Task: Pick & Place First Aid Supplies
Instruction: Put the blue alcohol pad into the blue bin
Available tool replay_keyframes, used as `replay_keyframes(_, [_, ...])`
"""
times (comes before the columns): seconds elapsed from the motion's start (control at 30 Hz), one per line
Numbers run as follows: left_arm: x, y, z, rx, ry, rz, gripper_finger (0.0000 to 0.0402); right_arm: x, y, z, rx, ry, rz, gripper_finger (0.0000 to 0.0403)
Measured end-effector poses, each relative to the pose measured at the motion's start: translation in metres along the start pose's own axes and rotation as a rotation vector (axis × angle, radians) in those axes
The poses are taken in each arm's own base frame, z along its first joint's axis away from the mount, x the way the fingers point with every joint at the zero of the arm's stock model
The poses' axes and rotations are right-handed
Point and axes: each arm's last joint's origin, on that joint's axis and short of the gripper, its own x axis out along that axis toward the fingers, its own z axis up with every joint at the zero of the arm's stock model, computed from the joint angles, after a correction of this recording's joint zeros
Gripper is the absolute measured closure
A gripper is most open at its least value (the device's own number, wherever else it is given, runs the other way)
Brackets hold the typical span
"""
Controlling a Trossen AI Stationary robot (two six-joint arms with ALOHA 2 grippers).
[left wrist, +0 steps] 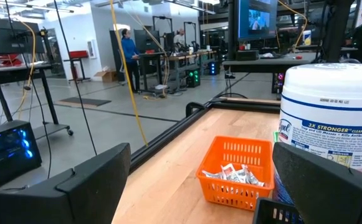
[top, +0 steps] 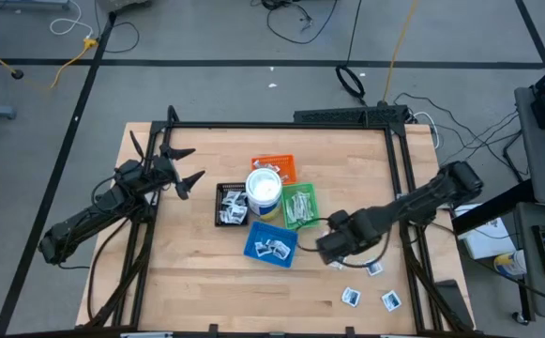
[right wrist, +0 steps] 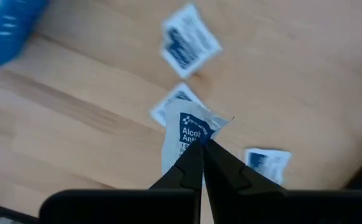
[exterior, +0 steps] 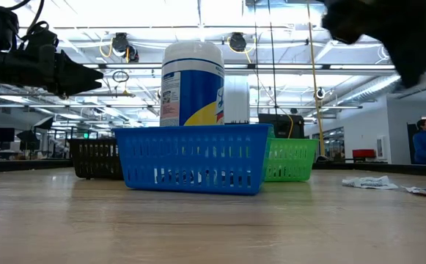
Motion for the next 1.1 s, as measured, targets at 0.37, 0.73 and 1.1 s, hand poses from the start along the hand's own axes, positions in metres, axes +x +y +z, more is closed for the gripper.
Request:
replay_keyframes(0.37, [0.0, 0.0, 0.0, 0.0, 0.0, 0.0, 0.0004, -0.007, 0.073, 0.032, -0.048, -0.021, 0.071, 0.0401])
replay_keyframes(0.73, [0.0, 0.0, 0.0, 0.0, 0.0, 0.0, 0.0004, -0.021, 0.133, 0.069, -0.108, -0.095, 0.195, 0.0402])
replay_keyframes(1.1, [0.0, 0.0, 0.0, 0.0, 0.0, 0.0, 0.0004, 0.018, 0.154, 0.078, -0.13, -0.093, 0.145, 0.0402])
